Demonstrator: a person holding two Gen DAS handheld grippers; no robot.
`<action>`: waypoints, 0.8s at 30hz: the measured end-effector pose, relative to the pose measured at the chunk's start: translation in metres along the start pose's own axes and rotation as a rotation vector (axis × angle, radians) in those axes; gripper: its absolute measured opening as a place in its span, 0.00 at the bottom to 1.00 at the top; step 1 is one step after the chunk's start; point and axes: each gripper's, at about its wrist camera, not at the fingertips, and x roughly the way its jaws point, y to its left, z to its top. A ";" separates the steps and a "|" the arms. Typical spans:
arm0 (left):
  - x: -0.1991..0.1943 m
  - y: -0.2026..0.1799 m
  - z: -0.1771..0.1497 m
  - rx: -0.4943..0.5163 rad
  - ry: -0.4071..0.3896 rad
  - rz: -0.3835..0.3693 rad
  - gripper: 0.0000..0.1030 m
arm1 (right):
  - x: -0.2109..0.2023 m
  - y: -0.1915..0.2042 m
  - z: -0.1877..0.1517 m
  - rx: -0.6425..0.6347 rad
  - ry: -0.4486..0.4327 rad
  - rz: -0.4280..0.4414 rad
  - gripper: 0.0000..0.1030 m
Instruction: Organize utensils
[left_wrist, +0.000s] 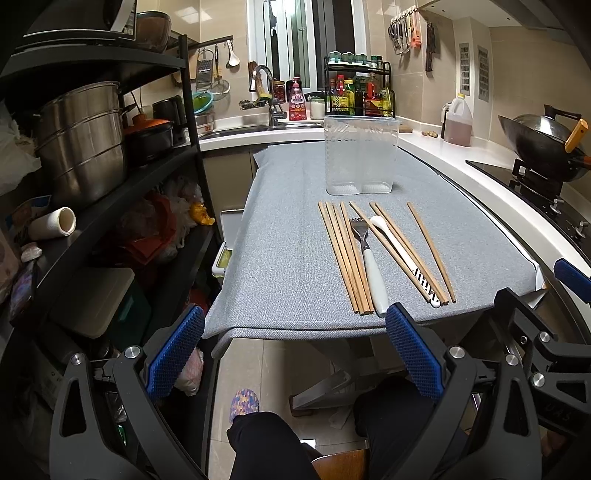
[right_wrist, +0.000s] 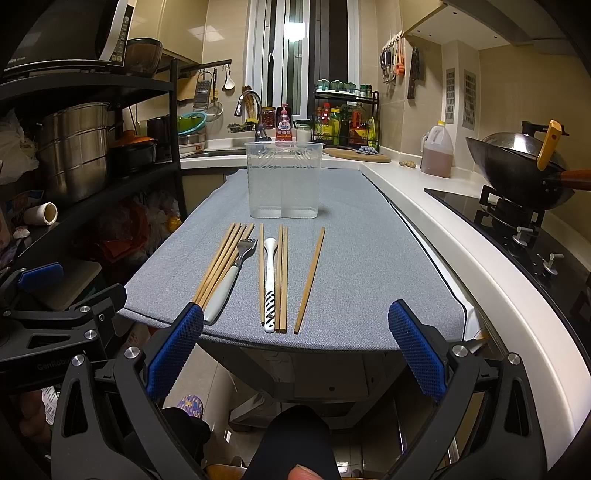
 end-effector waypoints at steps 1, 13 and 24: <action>0.000 0.001 -0.001 -0.001 0.000 0.000 0.93 | 0.000 0.000 0.000 0.000 0.000 0.000 0.95; -0.001 -0.001 0.000 0.000 0.001 0.000 0.93 | 0.000 0.000 0.000 0.001 -0.001 0.001 0.95; 0.000 0.001 0.000 -0.002 -0.001 -0.001 0.93 | 0.000 0.000 0.000 0.001 -0.001 0.000 0.95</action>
